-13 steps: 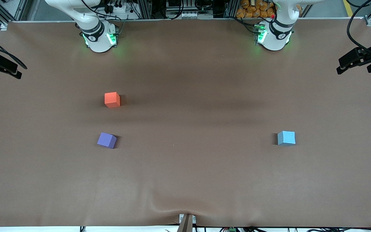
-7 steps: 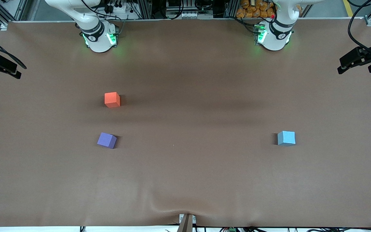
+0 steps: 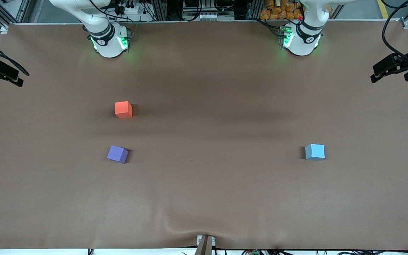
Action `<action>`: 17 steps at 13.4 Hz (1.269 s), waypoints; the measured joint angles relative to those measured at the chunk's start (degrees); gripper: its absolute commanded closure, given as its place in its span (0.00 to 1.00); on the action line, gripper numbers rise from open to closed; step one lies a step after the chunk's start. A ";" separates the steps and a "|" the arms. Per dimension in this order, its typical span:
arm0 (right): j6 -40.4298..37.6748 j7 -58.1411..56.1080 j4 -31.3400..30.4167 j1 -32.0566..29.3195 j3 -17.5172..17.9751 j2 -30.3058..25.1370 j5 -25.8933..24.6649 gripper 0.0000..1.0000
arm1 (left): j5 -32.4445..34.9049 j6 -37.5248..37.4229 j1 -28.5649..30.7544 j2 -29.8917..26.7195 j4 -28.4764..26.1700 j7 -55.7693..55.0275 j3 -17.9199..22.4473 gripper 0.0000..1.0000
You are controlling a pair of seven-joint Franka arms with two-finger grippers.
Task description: Place blue block between orange and purple blocks
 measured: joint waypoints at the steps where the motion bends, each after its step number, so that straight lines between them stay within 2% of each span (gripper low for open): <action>1: -0.01 0.00 0.00 0.00 0.00 0.00 0.00 0.00 | 0.00 0.13 0.04 0.00 0.00 -0.01 0.01 0.00; 6: -0.03 0.00 0.00 0.00 0.00 0.00 -0.02 0.00 | 0.00 0.76 0.07 0.55 -0.07 -0.02 0.09 0.00; 9: -0.05 0.00 0.01 0.00 0.01 0.00 -0.03 0.00 | 0.00 3.95 0.45 3.19 -1.96 -0.04 0.15 0.00; 12: -0.08 0.00 0.03 0.00 0.03 0.00 -0.03 0.00 | 0.00 14.28 0.70 6.50 -9.85 -0.03 0.14 0.00; 15: -0.12 0.00 0.05 0.00 0.03 0.00 -0.05 0.00 | 0.02 29.01 0.97 10.17 -20.65 0.10 0.16 0.00; 17: -0.13 0.00 0.05 0.00 0.04 0.02 -0.05 0.00 | 0.03 36.27 1.29 13.72 -24.84 0.36 0.16 0.00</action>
